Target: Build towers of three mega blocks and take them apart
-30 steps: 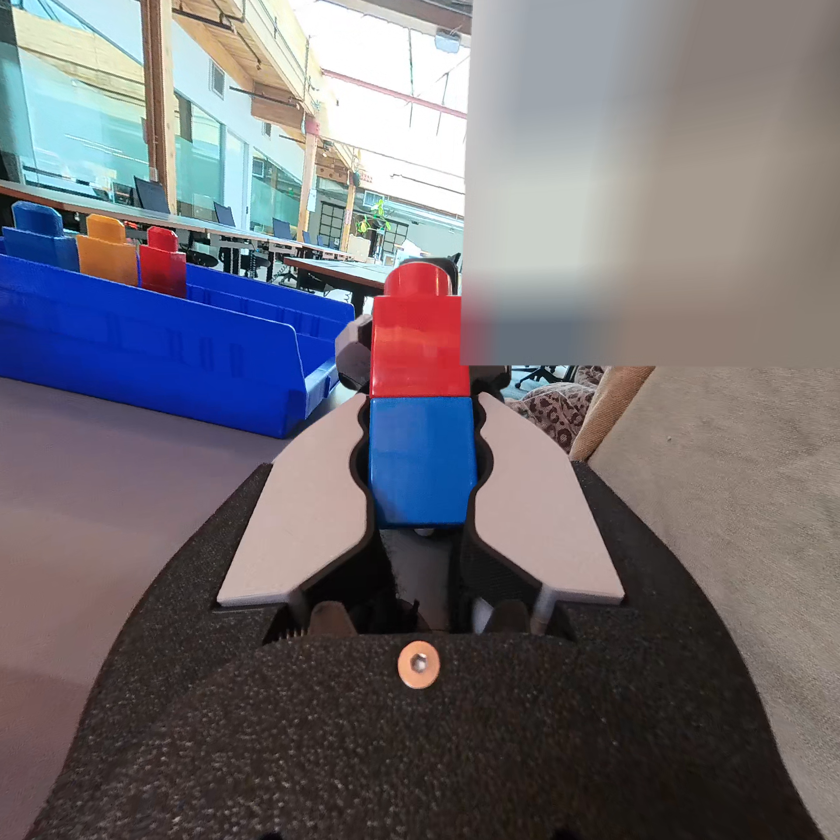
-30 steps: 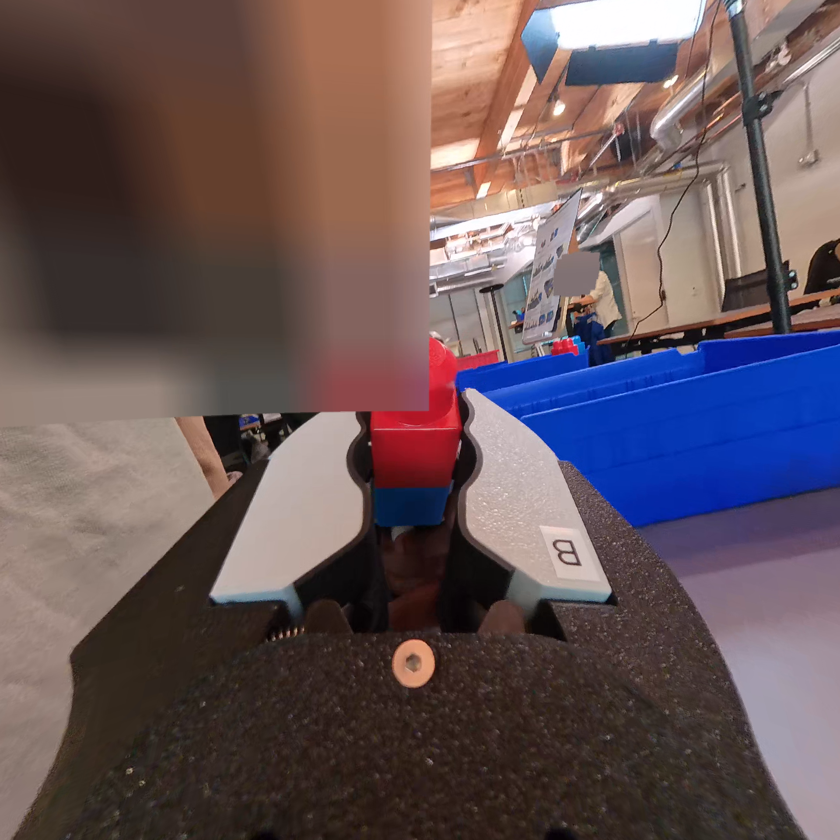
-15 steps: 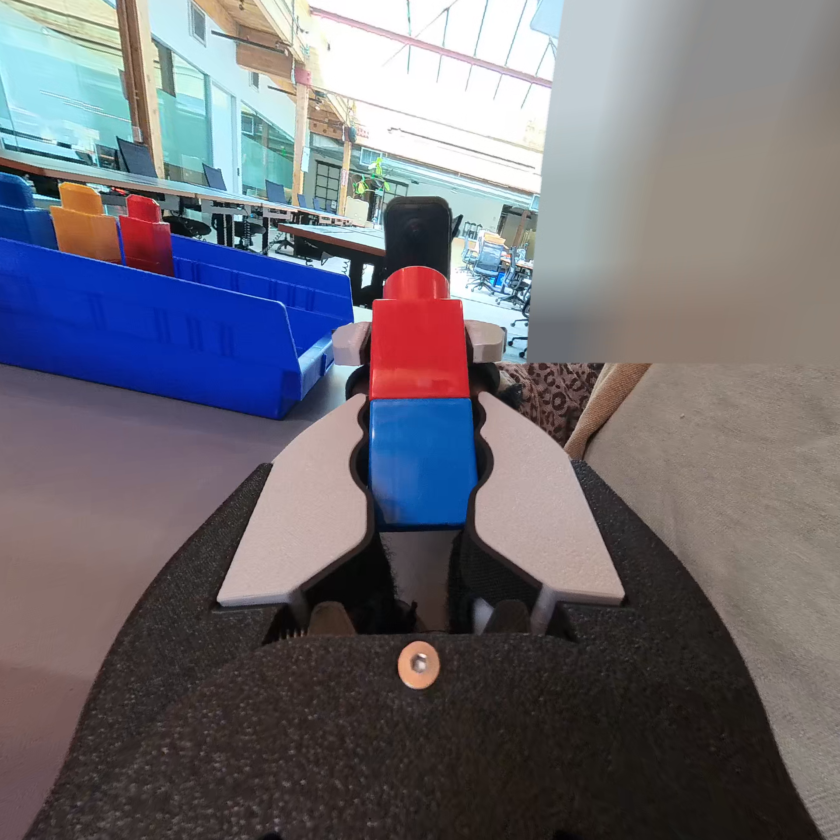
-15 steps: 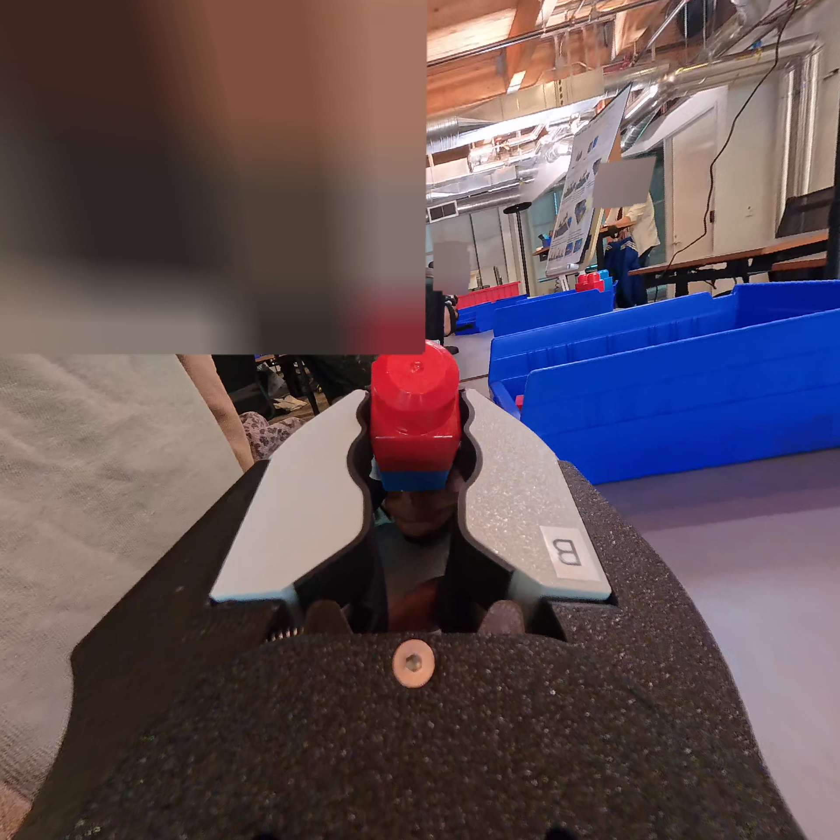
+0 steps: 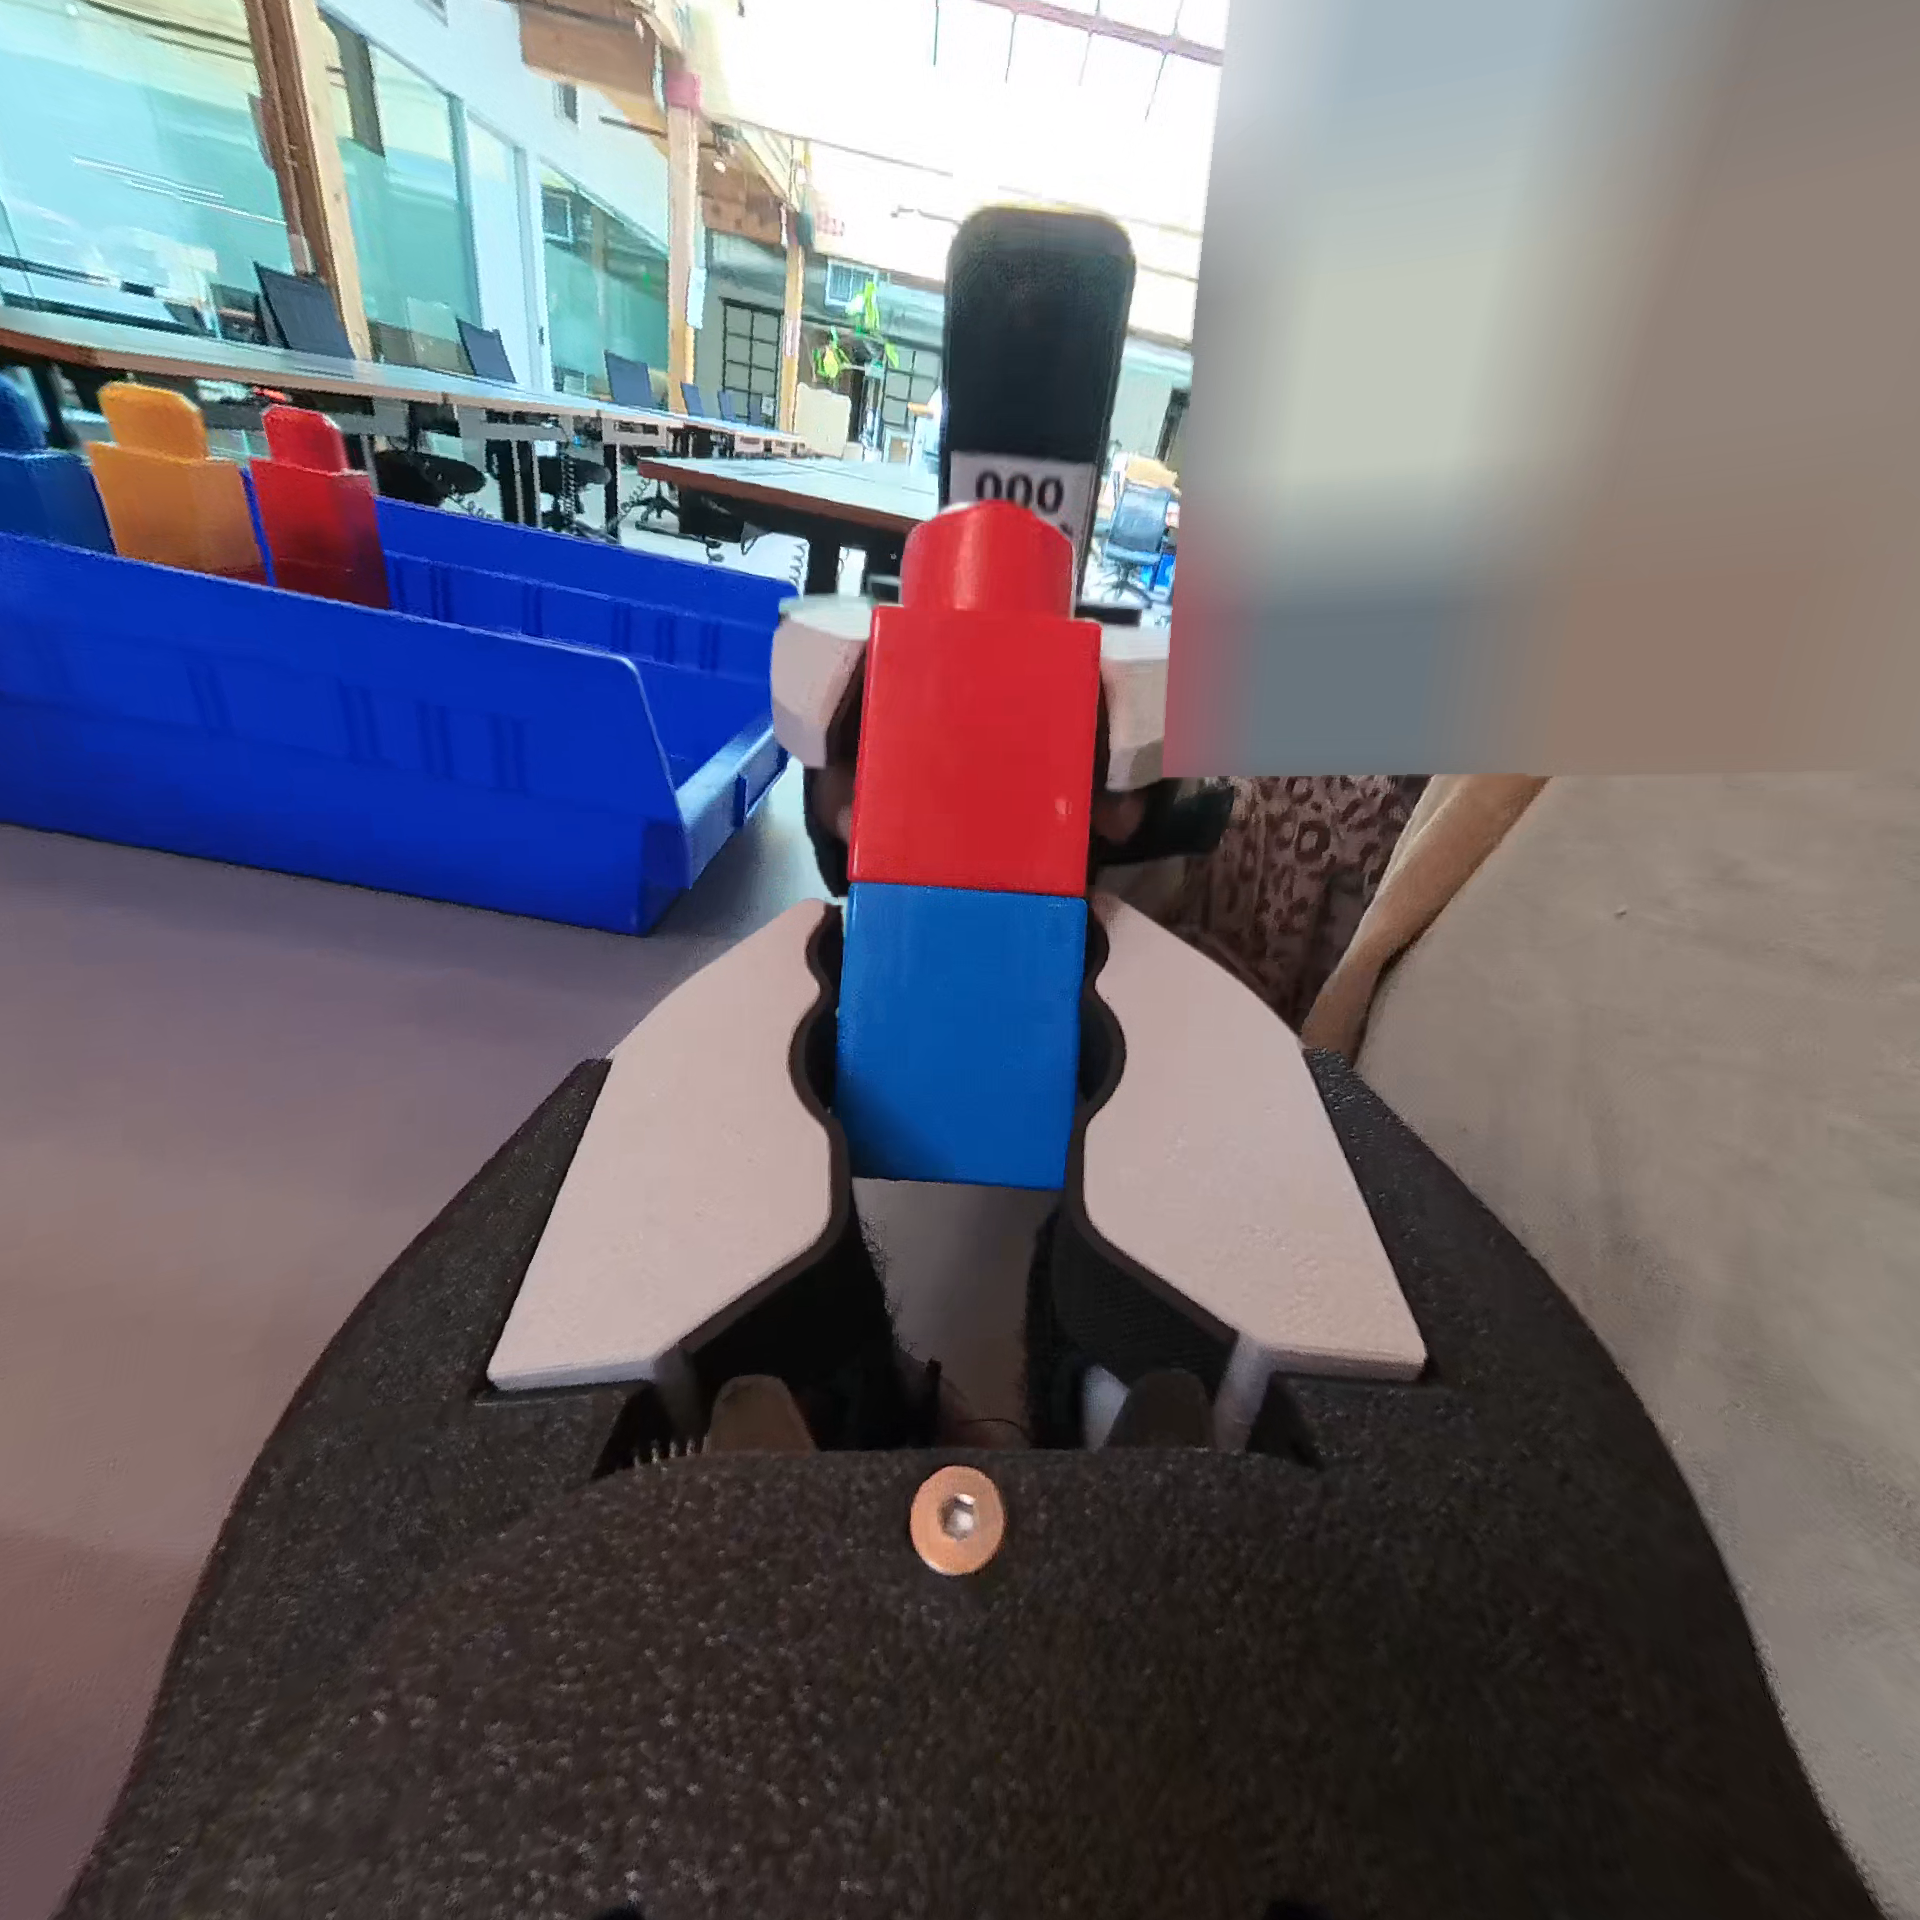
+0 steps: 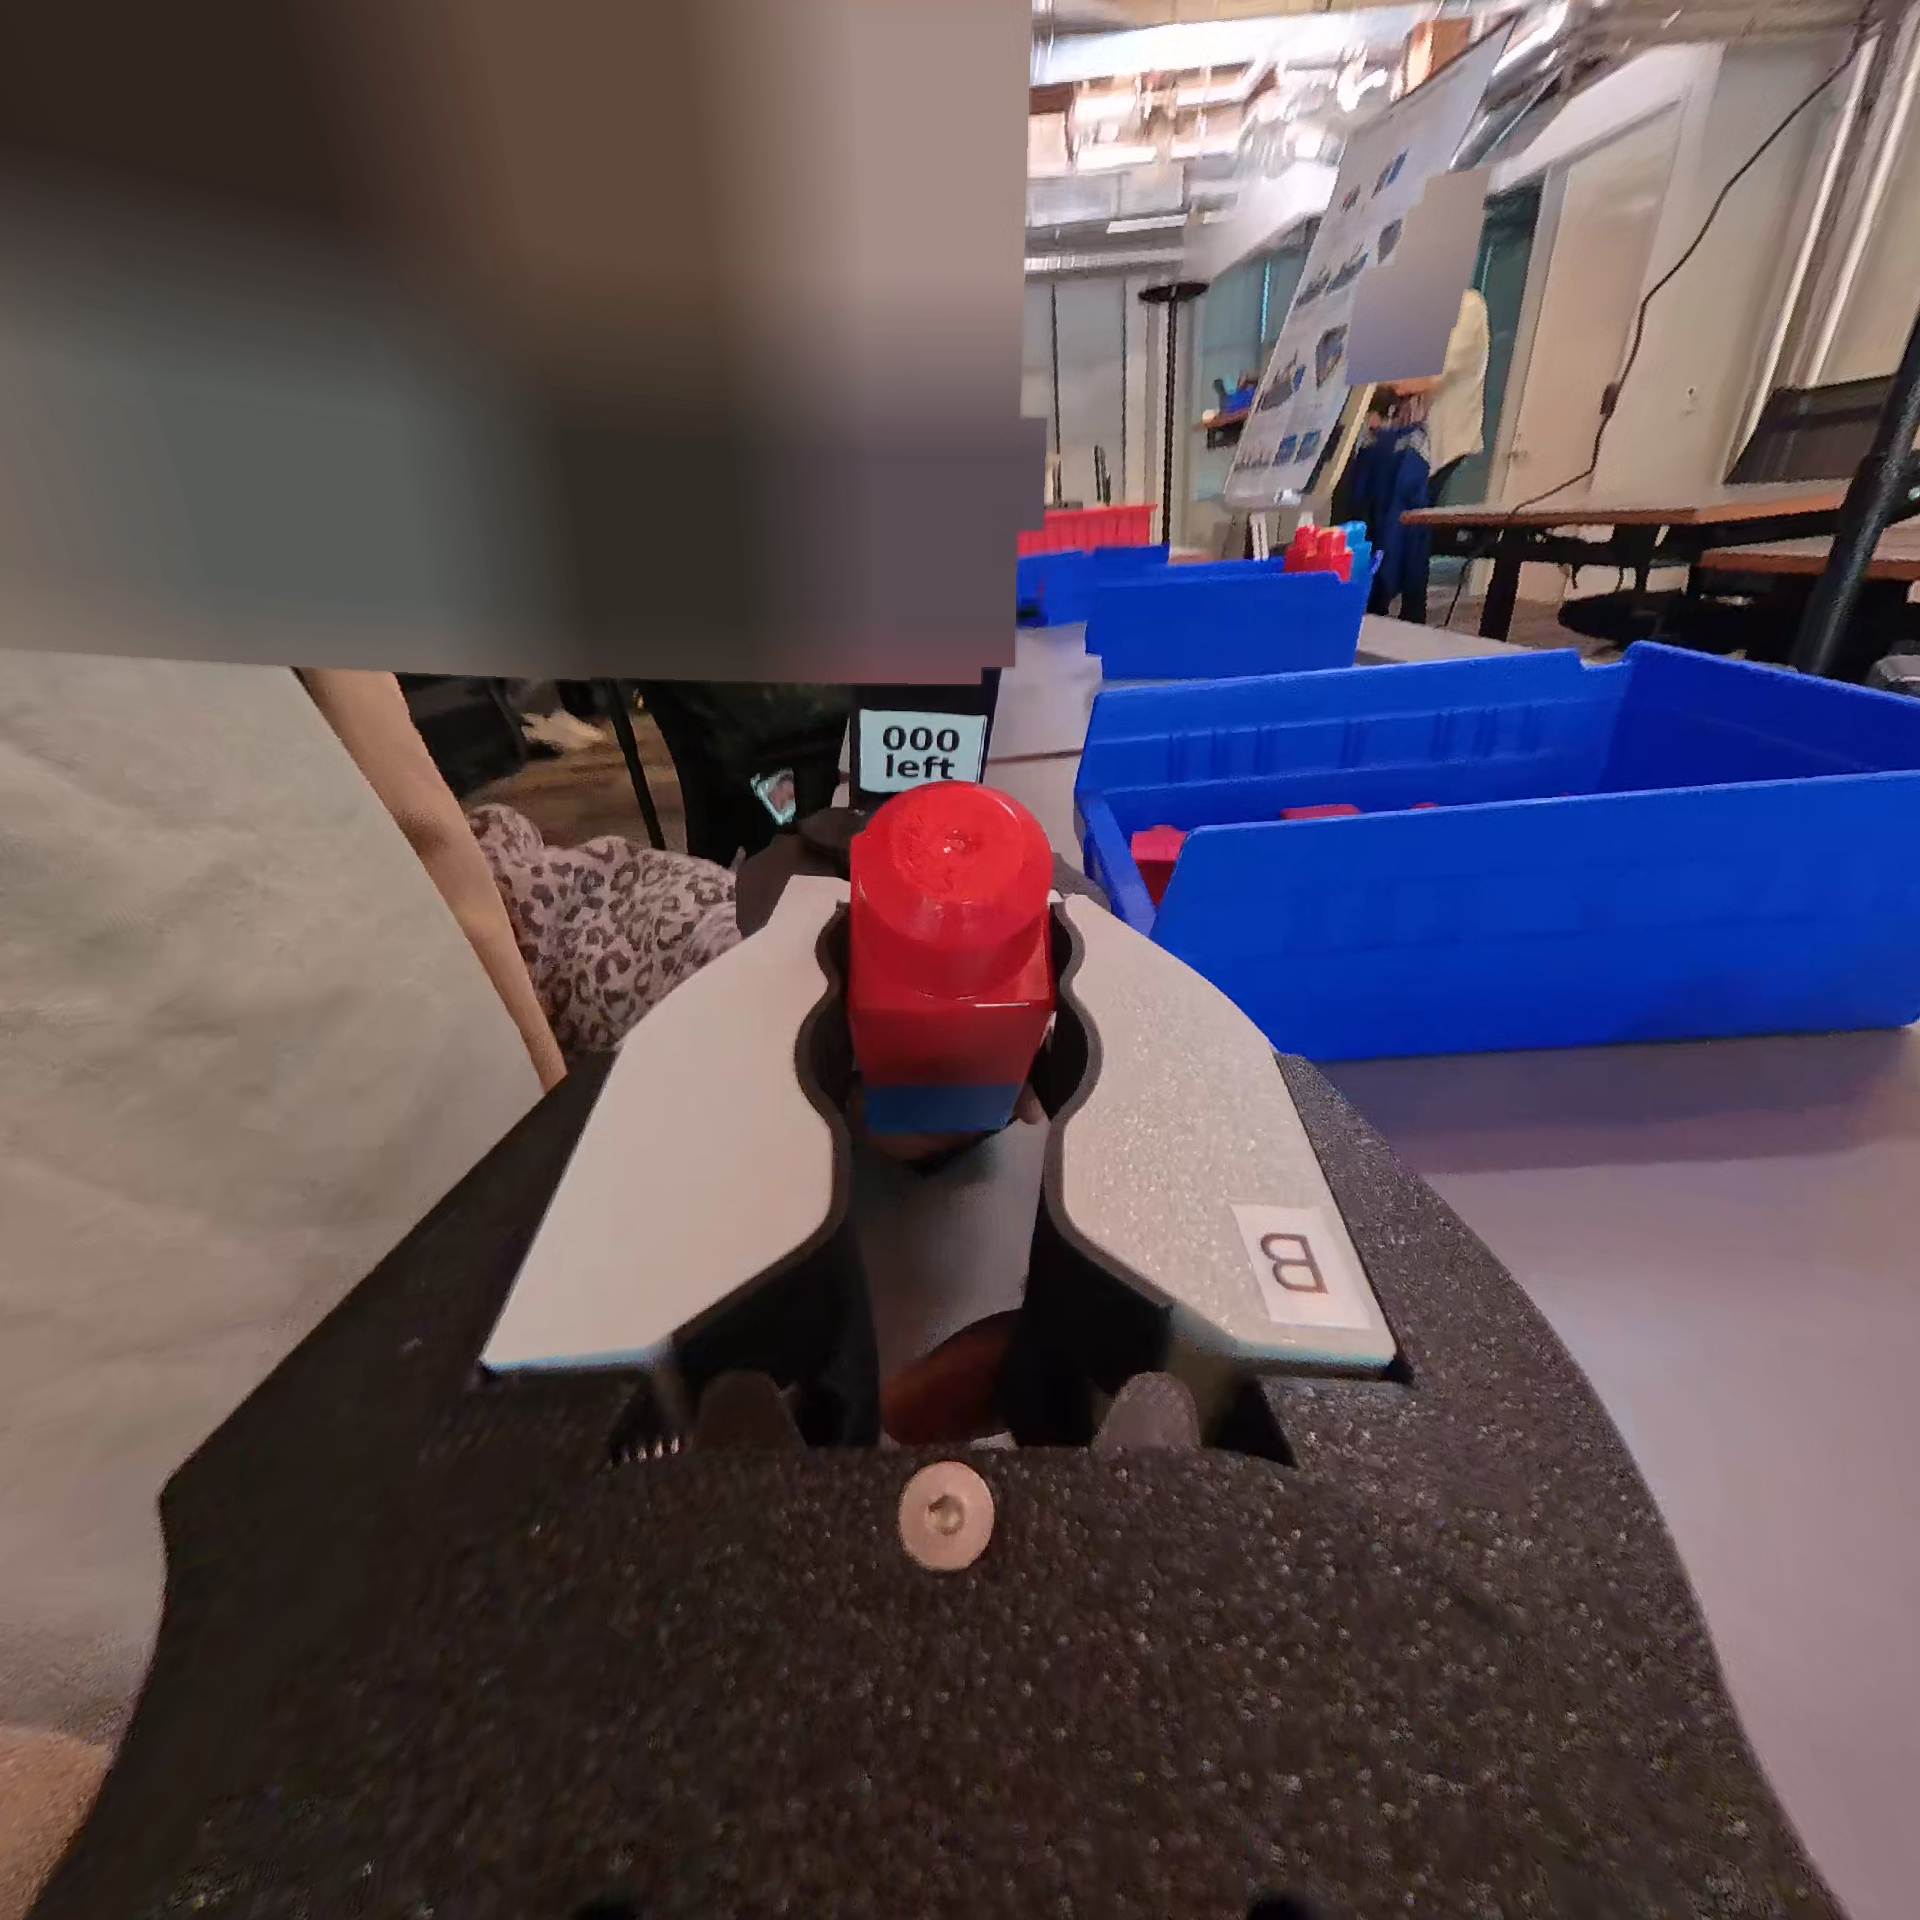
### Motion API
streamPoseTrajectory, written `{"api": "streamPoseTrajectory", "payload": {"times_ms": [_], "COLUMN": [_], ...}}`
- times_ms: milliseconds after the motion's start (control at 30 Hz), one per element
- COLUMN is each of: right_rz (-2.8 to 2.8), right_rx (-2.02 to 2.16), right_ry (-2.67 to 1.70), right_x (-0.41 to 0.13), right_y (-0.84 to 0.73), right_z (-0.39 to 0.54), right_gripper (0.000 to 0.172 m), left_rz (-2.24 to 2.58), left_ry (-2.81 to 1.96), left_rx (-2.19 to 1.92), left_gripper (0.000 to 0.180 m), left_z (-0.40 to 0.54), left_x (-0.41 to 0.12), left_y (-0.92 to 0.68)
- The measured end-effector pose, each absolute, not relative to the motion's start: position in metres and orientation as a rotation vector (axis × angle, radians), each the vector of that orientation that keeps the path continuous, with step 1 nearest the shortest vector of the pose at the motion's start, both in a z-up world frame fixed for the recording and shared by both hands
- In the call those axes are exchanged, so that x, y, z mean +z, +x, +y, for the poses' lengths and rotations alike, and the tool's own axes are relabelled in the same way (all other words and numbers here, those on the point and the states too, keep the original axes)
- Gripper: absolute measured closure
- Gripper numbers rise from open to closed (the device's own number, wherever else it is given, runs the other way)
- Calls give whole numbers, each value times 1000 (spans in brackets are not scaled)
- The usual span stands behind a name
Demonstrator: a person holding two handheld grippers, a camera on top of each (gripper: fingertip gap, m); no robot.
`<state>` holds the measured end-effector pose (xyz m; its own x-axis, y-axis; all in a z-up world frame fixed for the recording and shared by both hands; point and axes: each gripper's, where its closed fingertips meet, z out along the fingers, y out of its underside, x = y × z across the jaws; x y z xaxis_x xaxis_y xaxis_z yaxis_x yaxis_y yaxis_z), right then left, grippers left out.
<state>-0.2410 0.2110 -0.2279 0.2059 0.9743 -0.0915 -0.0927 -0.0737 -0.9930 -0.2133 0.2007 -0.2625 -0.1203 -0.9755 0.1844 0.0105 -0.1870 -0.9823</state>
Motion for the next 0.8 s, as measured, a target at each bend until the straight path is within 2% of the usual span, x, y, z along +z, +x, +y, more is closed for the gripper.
{"api": "streamPoseTrajectory", "payload": {"times_ms": [133, 233, 333, 400, 533, 633, 800], "right_rz": [-915, -880, -829, -859, -900, -833, -776], "right_rx": [1110, 1084, 1218, 1243, 1178, 1132, 1074], "right_ry": [-1254, -1268, -1219, -1210, -1276, -1265, -1284], "right_x": [-214, -220, -216, -220, -224, -216, -217], "right_y": [-246, -254, -253, -254, -250, -235, -212], "right_z": [210, 214, 209, 205, 209, 217, 229], "right_gripper": [135, 108, 130, 136, 136, 136, 136], "left_rz": [1145, 1003, 1077, 1103, 1127, 1248, 1262], "left_ry": [-1183, -1083, -1129, -1143, -1211, -1374, -1458], "left_rx": [-1467, -1618, -1557, -1546, -1526, -1291, -855], "left_gripper": [139, 140, 139, 140, 138, 133, 132], "left_z": [197, 197, 195, 191, 194, 208, 259], "left_x": [-253, -233, -244, -247, -251, -262, -225], "left_y": [-213, -220, -215, -210, -208, -216, -276]}}
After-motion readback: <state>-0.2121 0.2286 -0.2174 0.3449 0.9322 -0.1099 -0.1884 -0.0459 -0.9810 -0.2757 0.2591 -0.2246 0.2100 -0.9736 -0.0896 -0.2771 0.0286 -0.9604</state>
